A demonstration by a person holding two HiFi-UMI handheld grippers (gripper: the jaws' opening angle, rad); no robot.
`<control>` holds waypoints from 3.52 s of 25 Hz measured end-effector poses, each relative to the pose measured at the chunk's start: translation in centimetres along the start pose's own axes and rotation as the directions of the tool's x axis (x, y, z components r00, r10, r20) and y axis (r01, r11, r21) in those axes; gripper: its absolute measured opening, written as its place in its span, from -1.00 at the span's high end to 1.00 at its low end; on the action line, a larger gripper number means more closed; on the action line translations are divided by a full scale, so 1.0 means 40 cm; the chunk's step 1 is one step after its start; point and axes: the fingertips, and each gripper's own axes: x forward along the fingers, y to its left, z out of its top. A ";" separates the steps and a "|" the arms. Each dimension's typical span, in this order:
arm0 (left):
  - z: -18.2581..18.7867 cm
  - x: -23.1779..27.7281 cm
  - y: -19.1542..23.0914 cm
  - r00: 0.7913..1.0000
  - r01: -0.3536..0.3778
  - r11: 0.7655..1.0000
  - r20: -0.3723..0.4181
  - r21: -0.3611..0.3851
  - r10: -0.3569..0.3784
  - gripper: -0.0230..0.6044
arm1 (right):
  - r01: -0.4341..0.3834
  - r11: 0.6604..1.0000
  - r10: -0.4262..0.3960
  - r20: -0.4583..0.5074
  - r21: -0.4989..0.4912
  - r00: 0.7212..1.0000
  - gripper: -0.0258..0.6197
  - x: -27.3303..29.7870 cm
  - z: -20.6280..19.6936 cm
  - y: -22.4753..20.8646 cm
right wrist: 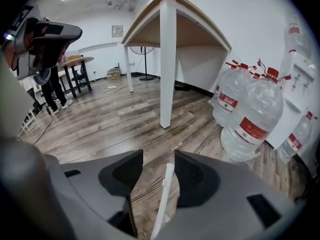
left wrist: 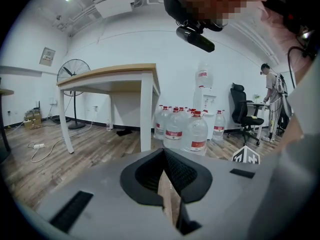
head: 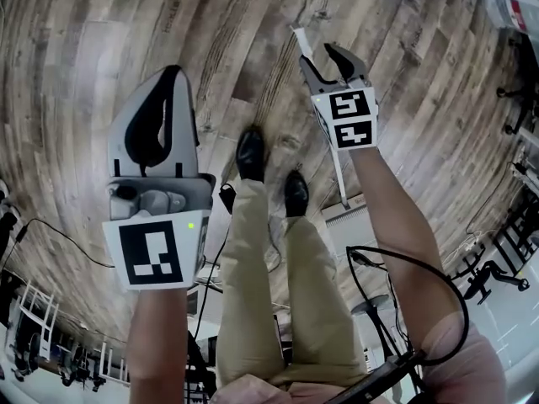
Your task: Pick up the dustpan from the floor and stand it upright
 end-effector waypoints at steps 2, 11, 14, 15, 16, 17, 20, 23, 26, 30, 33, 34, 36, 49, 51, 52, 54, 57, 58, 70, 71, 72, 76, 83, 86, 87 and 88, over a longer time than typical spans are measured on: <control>-0.027 0.010 0.001 1.000 0.002 1.000 -0.005 0.000 -0.002 0.89 | 0.005 1.000 -0.005 -0.013 0.006 1.000 0.31 0.026 -0.028 -0.003; -0.117 0.055 0.007 1.000 0.010 1.000 -0.020 -0.001 -0.010 0.89 | -0.001 1.000 0.001 -0.064 0.003 0.998 0.31 0.145 -0.134 -0.014; -0.121 0.072 0.021 1.000 0.011 1.000 0.015 0.021 -0.011 0.89 | 0.000 1.000 -0.001 -0.077 -0.003 0.997 0.31 0.182 -0.150 -0.022; -0.126 0.076 0.024 1.000 0.011 1.000 0.013 0.017 -0.011 0.89 | 0.001 1.000 -0.001 -0.084 -0.002 0.996 0.31 0.193 -0.154 -0.025; -0.133 0.079 0.026 1.000 0.010 1.000 0.009 0.008 -0.010 0.89 | -0.001 1.000 0.001 -0.090 -0.002 0.996 0.31 0.204 -0.160 -0.026; -0.137 0.083 0.027 1.000 0.012 1.000 0.010 0.002 -0.012 0.89 | -0.005 1.000 0.005 -0.097 -0.004 0.995 0.31 0.214 -0.167 -0.026; -0.150 0.095 0.036 1.000 0.010 1.000 0.012 0.018 -0.010 0.89 | -0.016 1.000 0.014 -0.125 -0.012 0.992 0.31 0.241 -0.197 -0.027; -0.161 0.103 0.044 1.000 0.008 1.000 0.009 0.028 -0.008 0.89 | -0.023 1.000 0.023 -0.153 -0.001 0.988 0.31 0.268 -0.233 -0.030; -0.175 0.101 0.050 1.000 0.009 0.999 0.005 0.033 -0.009 0.89 | -0.022 1.000 0.021 -0.170 -0.006 0.985 0.31 0.291 -0.260 -0.031; -0.200 0.094 0.044 1.000 0.015 0.999 -0.013 0.050 -0.014 0.89 | -0.012 1.000 0.009 -0.189 -0.016 0.982 0.34 0.317 -0.289 -0.037; -0.217 0.092 0.036 0.999 0.021 0.998 -0.029 0.066 -0.019 0.89 | -0.010 1.000 0.006 -0.200 -0.016 0.980 0.35 0.342 -0.308 -0.040; -0.219 0.092 0.033 0.999 0.023 0.997 -0.027 0.071 -0.021 0.89 | -0.006 1.000 0.004 -0.202 -0.012 0.979 0.36 0.350 -0.313 -0.043; -0.220 0.089 0.027 1.000 0.023 0.997 -0.020 0.071 -0.021 0.89 | 0.001 1.000 -0.003 -0.204 -0.007 0.979 0.39 0.362 -0.319 -0.048; -0.199 0.022 0.012 1.000 0.000 0.994 -0.016 0.105 0.002 0.89 | 0.023 1.000 -0.022 -0.228 0.005 0.973 0.54 0.374 -0.328 -0.062; -0.170 0.001 0.002 1.000 -0.007 0.995 -0.005 0.096 0.007 0.89 | 0.033 0.999 -0.030 -0.209 0.008 0.977 0.54 0.336 -0.303 -0.059; -0.147 -0.010 -0.009 1.000 -0.005 0.996 0.006 0.093 0.005 0.89 | 0.037 0.999 -0.035 -0.201 0.009 0.979 0.54 0.310 -0.289 -0.057; -0.089 -0.029 -0.043 0.999 0.006 0.996 0.032 0.090 -0.009 0.89 | 0.046 0.999 -0.043 -0.185 0.010 0.982 0.54 0.246 -0.259 -0.058; 0.008 -0.060 -0.095 0.997 0.024 0.996 0.071 0.082 -0.030 0.89 | 0.063 0.998 -0.059 -0.151 0.017 0.987 0.54 0.134 -0.201 -0.070; 0.041 -0.072 -0.109 0.996 0.026 0.997 0.085 0.076 -0.033 0.89 | 0.070 0.997 -0.066 -0.136 0.022 0.988 0.54 0.092 -0.179 -0.076; 0.405 -0.266 -0.283 0.985 0.071 0.995 0.155 0.066 -0.081 0.89 | 0.138 0.988 -0.133 -0.065 0.068 0.989 0.54 -0.430 -0.052 -0.122; 0.432 -0.283 -0.298 0.983 0.071 0.995 0.164 0.066 -0.081 0.89 | 0.142 0.987 -0.138 -0.057 0.077 0.989 0.54 -0.468 -0.046 -0.128; 0.457 -0.301 -0.315 0.982 0.075 0.995 0.170 0.068 -0.085 0.89 | 0.147 0.985 -0.143 -0.050 0.086 0.988 0.54 -0.506 -0.042 -0.133; 0.532 -0.371 -0.383 0.978 0.093 0.994 0.179 0.063 -0.103 0.89 | 0.163 0.980 -0.161 -0.027 0.112 0.987 0.54 -0.648 -0.042 -0.138; 0.665 -0.489 -0.487 0.967 0.106 0.989 0.222 0.104 -0.127 0.88 | 0.188 0.970 -0.192 0.015 0.151 0.981 0.54 -0.872 -0.047 -0.138; 0.705 -0.550 -0.540 0.964 0.102 0.988 0.234 0.116 -0.127 0.89 | 0.187 0.970 -0.195 0.038 0.156 0.980 0.54 -0.972 -0.065 -0.132; 0.717 -0.569 -0.554 0.962 0.098 0.988 0.243 0.121 -0.125 0.89 | 0.190 0.969 -0.200 0.050 0.157 0.979 0.54 -1.002 -0.068 -0.135; 0.729 -0.590 -0.569 0.960 0.093 0.988 0.253 0.127 -0.123 0.89 | 0.194 0.968 -0.206 0.062 0.160 0.977 0.54 -1.033 -0.072 -0.137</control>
